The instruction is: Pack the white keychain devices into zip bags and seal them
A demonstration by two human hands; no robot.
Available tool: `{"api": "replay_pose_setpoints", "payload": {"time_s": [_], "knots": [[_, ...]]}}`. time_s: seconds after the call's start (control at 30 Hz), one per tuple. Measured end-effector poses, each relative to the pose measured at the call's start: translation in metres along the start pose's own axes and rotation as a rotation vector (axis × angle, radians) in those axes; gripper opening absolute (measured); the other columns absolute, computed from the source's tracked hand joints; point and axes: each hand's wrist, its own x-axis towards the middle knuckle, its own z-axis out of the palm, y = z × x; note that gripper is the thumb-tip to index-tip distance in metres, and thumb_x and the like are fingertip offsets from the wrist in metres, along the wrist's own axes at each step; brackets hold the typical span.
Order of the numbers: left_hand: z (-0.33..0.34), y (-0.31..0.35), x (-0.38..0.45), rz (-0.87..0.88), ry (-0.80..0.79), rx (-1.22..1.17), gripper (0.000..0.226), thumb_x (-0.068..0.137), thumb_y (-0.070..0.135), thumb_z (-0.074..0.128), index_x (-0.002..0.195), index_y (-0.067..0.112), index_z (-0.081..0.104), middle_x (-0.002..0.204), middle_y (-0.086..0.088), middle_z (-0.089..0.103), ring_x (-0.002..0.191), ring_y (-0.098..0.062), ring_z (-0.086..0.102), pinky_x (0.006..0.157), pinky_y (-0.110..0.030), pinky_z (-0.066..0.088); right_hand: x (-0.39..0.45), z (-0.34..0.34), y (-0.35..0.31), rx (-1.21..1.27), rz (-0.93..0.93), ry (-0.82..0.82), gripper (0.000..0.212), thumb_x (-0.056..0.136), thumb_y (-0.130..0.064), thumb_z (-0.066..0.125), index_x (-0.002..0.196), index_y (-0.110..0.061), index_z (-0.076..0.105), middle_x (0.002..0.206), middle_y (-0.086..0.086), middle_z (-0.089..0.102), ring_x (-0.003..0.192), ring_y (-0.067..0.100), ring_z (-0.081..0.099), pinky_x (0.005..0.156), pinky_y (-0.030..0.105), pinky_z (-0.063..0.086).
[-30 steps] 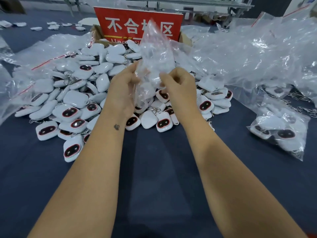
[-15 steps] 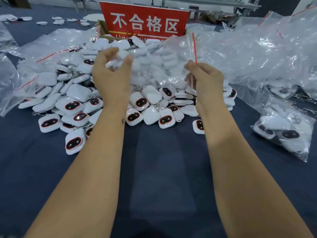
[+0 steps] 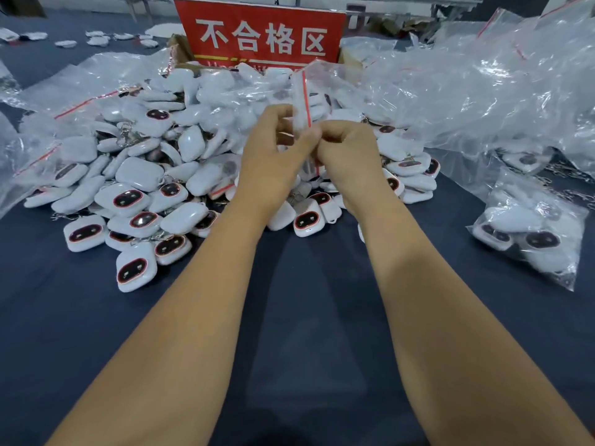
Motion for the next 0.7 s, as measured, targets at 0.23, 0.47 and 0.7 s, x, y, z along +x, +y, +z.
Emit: {"api": "replay_pose_setpoints", "payload": {"time_s": [0.23, 0.47, 0.7], "knots": [[-0.0062, -0.0024, 0.0059, -0.049, -0.030, 0.096, 0.038, 0.100, 0.023, 0.054, 0.063, 0.020, 0.058, 0.087, -0.011, 0.049, 0.080, -0.006, 0.048, 0.070, -0.014, 0.036, -0.0039, 0.0057, -0.0031, -0.014, 0.018, 0.030, 0.011, 0.081, -0.001, 0.067, 0.072, -0.002, 0.072, 0.053, 0.000, 0.061, 0.052, 0.014, 0.053, 0.057, 0.032, 0.045], [-0.0073, -0.0058, 0.0094, -0.104, 0.037, -0.007, 0.021, 0.101, 0.012, 0.051, 0.096, 0.006, 0.070, 0.084, -0.002, 0.066, 0.069, -0.002, 0.055, 0.071, -0.019, 0.049, -0.0043, -0.0002, -0.0039, -0.027, 0.046, -0.037, 0.011, 0.089, -0.006, 0.068, 0.082, -0.007, 0.076, 0.073, 0.010, 0.073, 0.065, 0.017, 0.066, 0.069, 0.035, 0.057], [-0.0103, -0.0026, 0.0074, -0.108, 0.020, -0.139, 0.009, 0.091, 0.026, 0.069, 0.092, 0.018, 0.068, 0.087, -0.002, 0.072, 0.078, -0.014, 0.067, 0.075, -0.028, 0.056, -0.0036, 0.0005, -0.0026, 0.009, 0.051, 0.030, 0.019, 0.084, -0.008, 0.075, 0.069, -0.010, 0.063, 0.063, 0.009, 0.065, 0.057, 0.020, 0.060, 0.060, 0.034, 0.055]]}}
